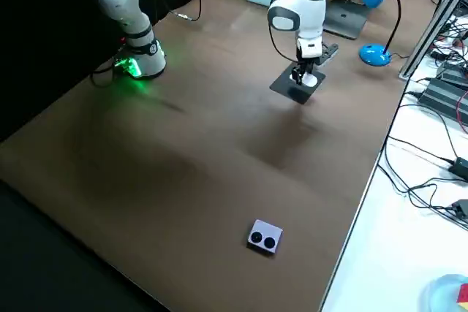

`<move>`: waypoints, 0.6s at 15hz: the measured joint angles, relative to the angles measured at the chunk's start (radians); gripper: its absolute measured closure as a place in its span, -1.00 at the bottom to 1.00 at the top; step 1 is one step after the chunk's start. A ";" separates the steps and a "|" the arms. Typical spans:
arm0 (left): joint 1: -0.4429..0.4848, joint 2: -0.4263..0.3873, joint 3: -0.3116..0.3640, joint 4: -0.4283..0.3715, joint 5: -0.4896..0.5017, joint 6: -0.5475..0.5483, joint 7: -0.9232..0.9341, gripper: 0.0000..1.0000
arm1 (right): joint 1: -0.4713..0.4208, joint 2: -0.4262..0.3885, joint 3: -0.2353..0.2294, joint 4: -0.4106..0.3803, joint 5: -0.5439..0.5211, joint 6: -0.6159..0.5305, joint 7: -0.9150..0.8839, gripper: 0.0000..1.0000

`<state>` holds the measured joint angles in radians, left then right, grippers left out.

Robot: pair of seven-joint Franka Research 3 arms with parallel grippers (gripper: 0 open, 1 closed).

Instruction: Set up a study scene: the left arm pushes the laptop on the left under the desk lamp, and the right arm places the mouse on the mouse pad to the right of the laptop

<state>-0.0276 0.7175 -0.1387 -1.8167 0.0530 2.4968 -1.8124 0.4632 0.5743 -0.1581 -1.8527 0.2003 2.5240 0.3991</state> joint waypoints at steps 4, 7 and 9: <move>-0.028 -0.001 -0.003 -0.001 0.000 0.000 -0.003 -1.00 | 0.039 0.029 0.000 0.001 0.000 0.062 0.016 -0.25; -0.055 -0.001 -0.012 -0.001 0.000 0.000 -0.003 -1.00 | 0.055 0.054 0.000 0.001 0.000 0.126 0.018 -0.25; -0.077 -0.001 -0.014 0.001 0.000 0.001 -0.003 -1.00 | 0.061 0.067 0.000 0.001 0.000 0.145 0.019 -0.25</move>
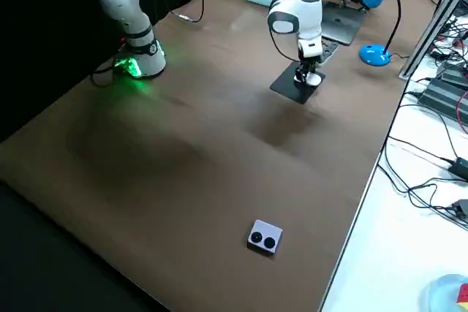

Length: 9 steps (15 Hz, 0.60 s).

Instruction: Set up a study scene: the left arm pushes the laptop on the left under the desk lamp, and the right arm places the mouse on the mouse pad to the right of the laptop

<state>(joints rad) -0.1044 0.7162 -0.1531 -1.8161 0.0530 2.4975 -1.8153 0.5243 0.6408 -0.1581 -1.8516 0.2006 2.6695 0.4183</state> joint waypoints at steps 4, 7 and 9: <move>-0.041 0.000 -0.001 0.017 0.000 0.000 0.001 -1.00 | 0.004 0.004 0.000 0.000 0.000 0.002 0.000 -0.25; -0.064 0.000 -0.001 0.031 0.000 0.000 0.000 -1.00 | 0.007 0.006 0.000 -0.005 0.000 -0.001 -0.001 -0.25; -0.071 0.001 -0.001 0.034 0.000 0.000 -0.003 -1.00 | 0.017 0.006 -0.002 -0.008 0.000 -0.001 -0.002 -0.25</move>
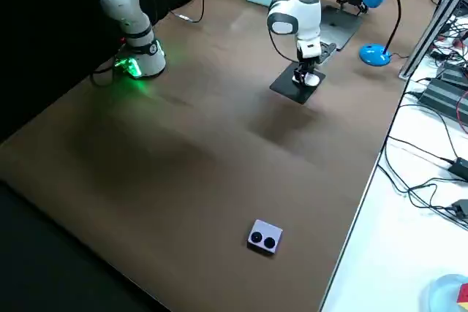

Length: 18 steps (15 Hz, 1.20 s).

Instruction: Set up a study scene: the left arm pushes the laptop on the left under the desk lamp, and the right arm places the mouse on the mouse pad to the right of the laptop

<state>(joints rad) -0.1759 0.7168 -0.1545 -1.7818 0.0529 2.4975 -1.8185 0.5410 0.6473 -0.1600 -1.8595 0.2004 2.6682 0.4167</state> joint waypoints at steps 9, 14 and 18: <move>-0.032 0.010 0.000 0.001 -0.047 0.000 -0.034 -1.00 | 0.014 -0.006 -0.004 -0.011 0.000 0.000 -0.002 -0.25; -0.070 0.021 0.001 0.006 -0.078 0.001 -0.069 -1.00 | 0.015 -0.005 -0.005 -0.021 0.000 -0.003 -0.002 -0.55; -0.109 0.040 0.001 0.035 -0.095 0.001 -0.092 -1.00 | 0.015 -0.006 -0.013 -0.018 0.000 -0.002 -0.002 -0.76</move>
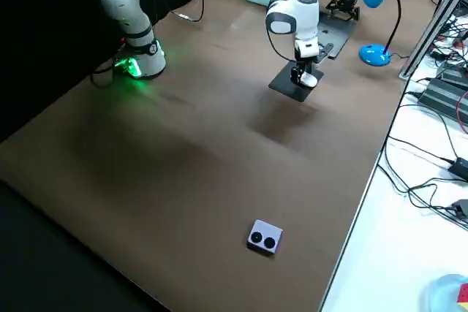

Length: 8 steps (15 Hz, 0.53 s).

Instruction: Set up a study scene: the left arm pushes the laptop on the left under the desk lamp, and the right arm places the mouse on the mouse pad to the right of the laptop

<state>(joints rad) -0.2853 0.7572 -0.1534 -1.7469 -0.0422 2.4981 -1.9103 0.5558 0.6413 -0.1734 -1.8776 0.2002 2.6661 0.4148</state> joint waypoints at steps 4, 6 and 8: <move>-0.027 0.017 0.002 0.024 -0.009 0.000 -0.024 -1.00 | -0.012 -0.029 -0.019 0.021 0.000 -0.012 0.000 -0.97; -0.033 0.021 0.003 0.031 -0.009 0.000 -0.031 -1.00 | -0.039 -0.069 -0.024 0.033 0.000 -0.067 -0.014 -1.00; -0.030 0.021 0.003 0.034 -0.016 -0.001 -0.031 -1.00 | -0.079 -0.121 -0.028 0.057 0.000 -0.173 -0.057 -1.00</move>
<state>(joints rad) -0.3152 0.7785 -0.1502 -1.7127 -0.0581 2.4974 -1.9412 0.4764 0.5204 -0.2014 -1.8206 0.2001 2.4933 0.3575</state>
